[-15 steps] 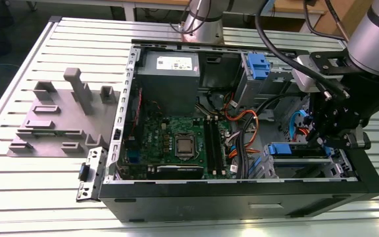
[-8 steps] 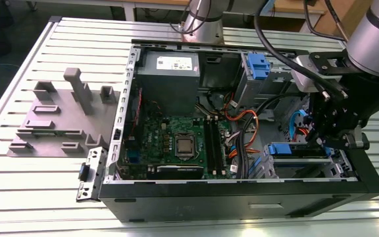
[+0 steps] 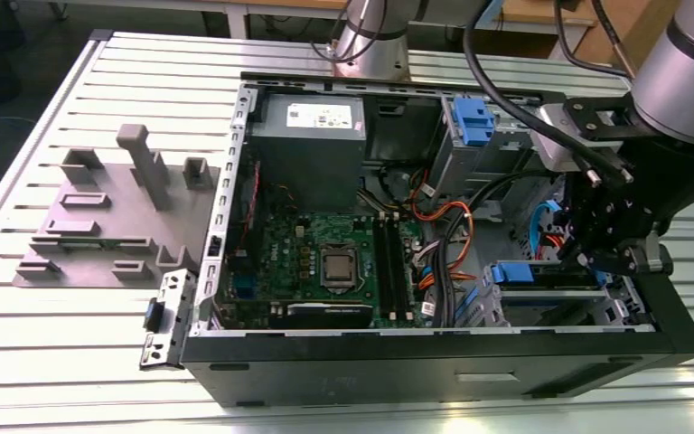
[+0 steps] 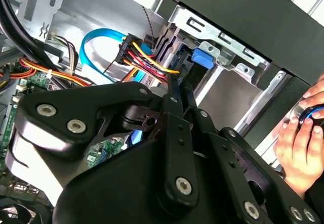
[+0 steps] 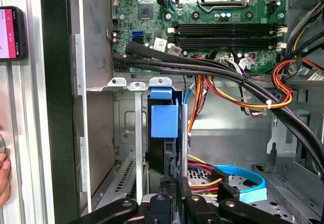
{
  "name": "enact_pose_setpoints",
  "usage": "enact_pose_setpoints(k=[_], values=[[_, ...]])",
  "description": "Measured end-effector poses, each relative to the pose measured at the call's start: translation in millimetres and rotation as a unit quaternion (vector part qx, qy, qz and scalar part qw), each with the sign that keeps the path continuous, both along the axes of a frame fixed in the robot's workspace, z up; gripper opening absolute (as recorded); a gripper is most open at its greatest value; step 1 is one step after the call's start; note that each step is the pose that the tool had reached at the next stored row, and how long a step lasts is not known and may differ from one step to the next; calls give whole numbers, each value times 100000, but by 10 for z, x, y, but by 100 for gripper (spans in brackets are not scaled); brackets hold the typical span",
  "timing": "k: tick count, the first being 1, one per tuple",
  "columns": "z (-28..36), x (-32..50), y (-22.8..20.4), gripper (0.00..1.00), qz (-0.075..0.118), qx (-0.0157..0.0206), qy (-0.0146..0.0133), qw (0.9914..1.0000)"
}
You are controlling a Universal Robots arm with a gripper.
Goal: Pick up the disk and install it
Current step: 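Insert the first disk wire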
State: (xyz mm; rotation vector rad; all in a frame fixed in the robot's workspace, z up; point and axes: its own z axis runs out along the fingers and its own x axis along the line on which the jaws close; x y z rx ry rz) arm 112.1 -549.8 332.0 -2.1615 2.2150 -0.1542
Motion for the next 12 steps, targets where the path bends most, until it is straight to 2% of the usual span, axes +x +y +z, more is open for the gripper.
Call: enact_pose_setpoints(k=[7, 12], values=[[-49, 0, -1, 17, 1, 40, 3, 100000], [-58, 0, 0, 17, 0, 61, 4, 100000]])
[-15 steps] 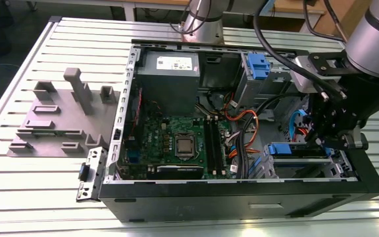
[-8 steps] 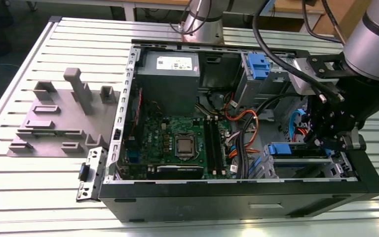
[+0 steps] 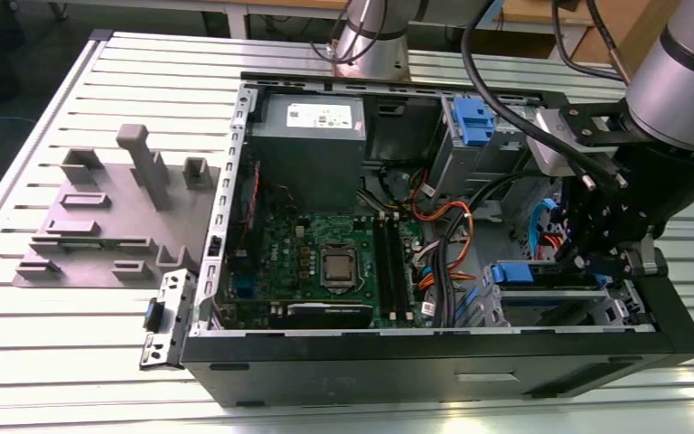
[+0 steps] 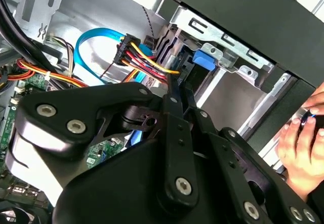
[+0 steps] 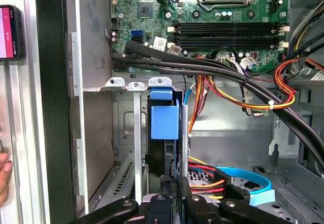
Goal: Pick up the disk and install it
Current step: 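Insert the first disk wire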
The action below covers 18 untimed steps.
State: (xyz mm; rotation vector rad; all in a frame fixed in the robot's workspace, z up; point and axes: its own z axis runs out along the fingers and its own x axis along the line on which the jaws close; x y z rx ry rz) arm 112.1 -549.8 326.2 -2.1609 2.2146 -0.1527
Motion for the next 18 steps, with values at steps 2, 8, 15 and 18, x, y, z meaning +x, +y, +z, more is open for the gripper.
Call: enact_pose_setpoints(k=[2, 8, 15, 18], values=[[0, 0, 0, 17, -1, -4, 1, 100000], [101, 0, 0, 24, -2, 24, -3, 100000], [150, 0, 0, 16, -2, 77, -1, 100000], [151, 0, 0, 11, -2, 73, -1, 100000]])
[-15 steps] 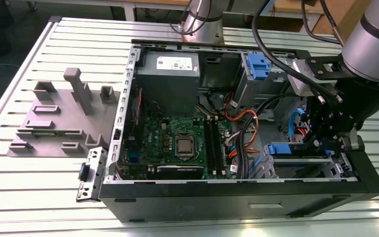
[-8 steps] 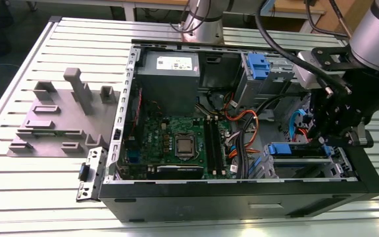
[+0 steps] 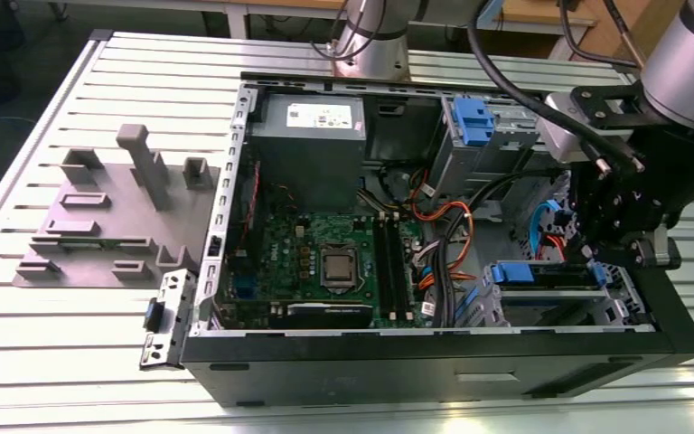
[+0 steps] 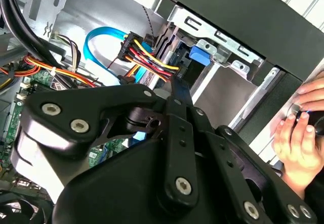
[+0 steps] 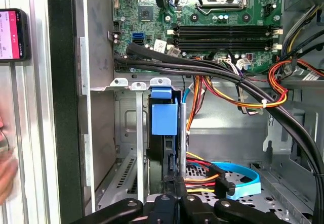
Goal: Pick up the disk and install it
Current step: 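Insert the first disk wire, then insert the second disk wire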
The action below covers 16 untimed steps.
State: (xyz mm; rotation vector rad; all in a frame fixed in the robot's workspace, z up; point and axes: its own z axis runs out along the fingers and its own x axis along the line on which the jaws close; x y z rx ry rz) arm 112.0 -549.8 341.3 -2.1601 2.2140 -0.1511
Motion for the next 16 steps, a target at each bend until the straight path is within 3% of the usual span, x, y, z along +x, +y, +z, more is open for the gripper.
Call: enact_pose_setpoints(k=[16], values=[[3, -9, 0, 11, 1, 10, 4, 100000]])
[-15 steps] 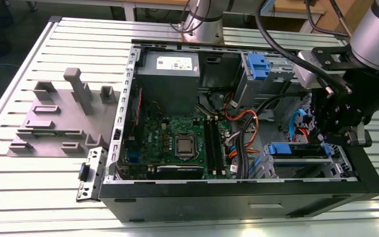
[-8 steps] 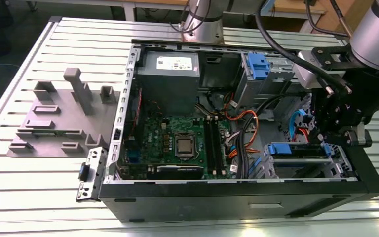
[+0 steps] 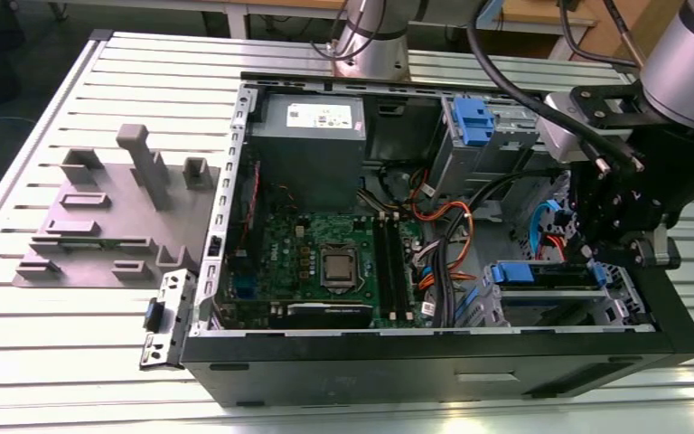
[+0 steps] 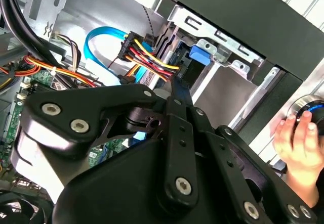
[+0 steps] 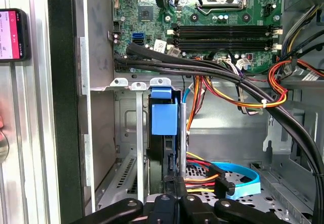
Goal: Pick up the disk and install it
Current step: 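Insert the second disk wire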
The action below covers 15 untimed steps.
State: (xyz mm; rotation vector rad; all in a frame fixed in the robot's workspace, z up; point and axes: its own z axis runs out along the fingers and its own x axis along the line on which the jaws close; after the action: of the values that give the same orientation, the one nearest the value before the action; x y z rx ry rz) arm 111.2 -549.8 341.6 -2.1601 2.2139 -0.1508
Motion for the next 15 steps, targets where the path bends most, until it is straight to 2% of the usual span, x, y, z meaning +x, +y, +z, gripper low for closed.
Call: enact_pose_setpoints(k=[4, 8, 9, 10, 13, 15], values=[[-1, -65, 0, 11, 1, 39, -2, 100000], [-1, -74, 0, 11, 7, 44, 13, 100000], [6, -75, 0, 11, 5, 34, 132, 100000], [21, -75, 0, 11, 1, 26, 340, 99999], [52, -72, 0, 11, 3, 144, 1358, 99991], [84, -69, 1, 11, 1, 174, 1831, 99983]])
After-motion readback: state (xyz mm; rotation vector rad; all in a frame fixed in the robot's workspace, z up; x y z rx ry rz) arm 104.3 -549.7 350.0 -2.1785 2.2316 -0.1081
